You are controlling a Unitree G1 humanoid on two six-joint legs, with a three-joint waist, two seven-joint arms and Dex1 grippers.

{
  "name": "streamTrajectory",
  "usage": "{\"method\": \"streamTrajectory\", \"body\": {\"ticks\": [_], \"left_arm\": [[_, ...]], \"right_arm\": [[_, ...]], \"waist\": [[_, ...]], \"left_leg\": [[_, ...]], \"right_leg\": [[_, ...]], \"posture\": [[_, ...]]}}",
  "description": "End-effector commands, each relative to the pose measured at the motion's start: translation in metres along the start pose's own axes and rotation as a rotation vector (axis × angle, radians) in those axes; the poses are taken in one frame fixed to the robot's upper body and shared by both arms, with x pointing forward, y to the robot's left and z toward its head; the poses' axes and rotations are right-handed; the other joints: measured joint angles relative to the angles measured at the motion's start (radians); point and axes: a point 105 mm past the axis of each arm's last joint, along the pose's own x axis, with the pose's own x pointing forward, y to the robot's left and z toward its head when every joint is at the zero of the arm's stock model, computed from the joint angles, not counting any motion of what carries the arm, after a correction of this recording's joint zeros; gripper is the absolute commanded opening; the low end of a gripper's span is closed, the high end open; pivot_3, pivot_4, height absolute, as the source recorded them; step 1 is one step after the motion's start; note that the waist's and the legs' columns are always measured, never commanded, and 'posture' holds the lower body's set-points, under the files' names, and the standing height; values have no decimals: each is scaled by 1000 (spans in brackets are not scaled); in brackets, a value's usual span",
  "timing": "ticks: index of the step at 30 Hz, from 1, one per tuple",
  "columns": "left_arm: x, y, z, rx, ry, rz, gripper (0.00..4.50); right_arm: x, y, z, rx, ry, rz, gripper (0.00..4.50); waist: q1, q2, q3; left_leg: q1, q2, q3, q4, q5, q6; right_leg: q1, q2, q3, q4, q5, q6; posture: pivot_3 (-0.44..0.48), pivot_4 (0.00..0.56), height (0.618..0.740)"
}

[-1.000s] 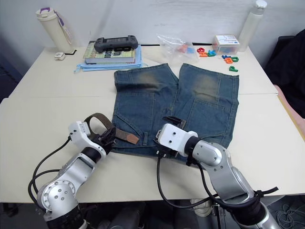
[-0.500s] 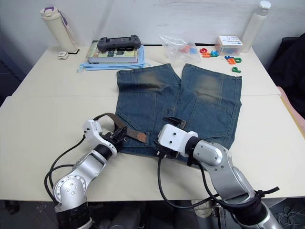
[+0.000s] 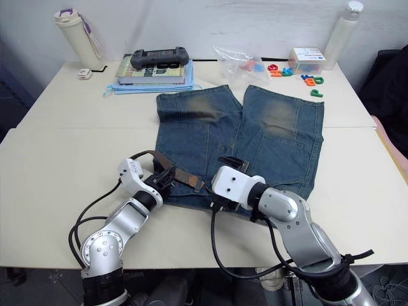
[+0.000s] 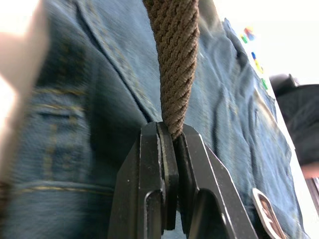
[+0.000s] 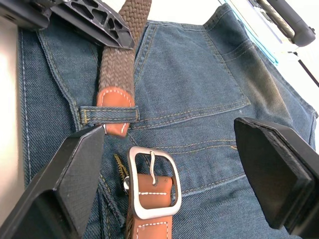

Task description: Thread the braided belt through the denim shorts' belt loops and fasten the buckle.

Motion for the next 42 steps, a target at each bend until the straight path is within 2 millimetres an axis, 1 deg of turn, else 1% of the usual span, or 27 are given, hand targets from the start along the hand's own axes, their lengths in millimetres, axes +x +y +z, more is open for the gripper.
{"method": "streamTrajectory", "body": {"ticks": [1, 5, 9, 10, 12, 17, 20, 27, 30, 38, 42], "left_arm": [[3, -28, -21, -48, 79, -124, 0], [3, -33, -27, -21, 129, -165, 0], [2, -31, -26, -12, 132, -164, 0], [2, -29, -25, -11, 130, -161, 0], [2, -27, -23, -6, 127, -158, 0], [2, -27, -23, 0, 130, -157, 0], [2, -28, -25, -4, 133, -160, 0], [2, -29, -27, -6, 139, -166, 0], [2, -30, -28, -7, 142, -170, 0], [2, -31, -28, -6, 143, -172, 0], [2, -31, -27, -5, 142, -172, 0]], "right_arm": [[-5, -7, 7, -22, -20, -30, 4385], [-6, -6, 6, -35, -17, -23, 4385], [-7, 1, 3, -195, 1, 26, 4385], [-8, 5, -2, -266, 19, 44, 4385], [-11, 11, -11, -334, 36, 77, 4385], [-22, 9, -23, -404, 70, 88, 4385], [-23, 10, -30, -444, 94, 88, 4385], [-24, 0, -41, -494, 152, 29, 4385], [-23, 1, -43, -498, 158, 26, 4385], [-15, 23, -49, -513, 151, 72, 4385], [-8, 28, -47, -511, 134, 70, 4385]], "waist": [[0, 0, 0], [1, 0, 0], [3, 0, 0], [3, 0, 0], [6, 0, 0], [12, 0, 0], [15, 0, 0], [22, 0, 0], [23, 0, 0], [23, 0, -1], [21, -1, -1]], "left_leg": [[0, 0, 0, 0, 0, 0], [0, 0, 0, 0, 0, 0], [0, -1, 0, 0, 0, 0], [0, -1, 0, 0, 0, 1], [0, -1, 0, 0, 0, 0], [0, -1, 1, 1, 0, 0], [0, -1, 1, 1, 0, 0], [0, -1, 1, 1, 0, 1], [0, -1, 1, 1, 0, 1], [0, -1, 1, 2, 0, 0], [1, -1, 1, 2, 0, 0]], "right_leg": [[0, 0, 0, 0, 0, 0], [0, 0, 0, 0, 0, 0], [0, 0, 0, 0, 0, 0], [0, 0, 0, 0, 0, 0], [0, -1, 0, 0, 0, 0], [0, -1, 0, 0, 0, 0], [0, -1, 0, 0, 0, 0], [0, -1, 1, 0, 0, 0], [1, -1, 1, 0, 0, 0], [1, 0, 1, 1, 0, 0], [2, 0, 1, 1, 0, 0]], "posture": [[0, 150, 659], [0, 150, 659], [0, 150, 659], [0, 150, 659], [0, 150, 659], [0, 150, 659], [0, 150, 659], [0, 150, 659], [0, 150, 659], [0, 150, 659], [0, 150, 659]]}}
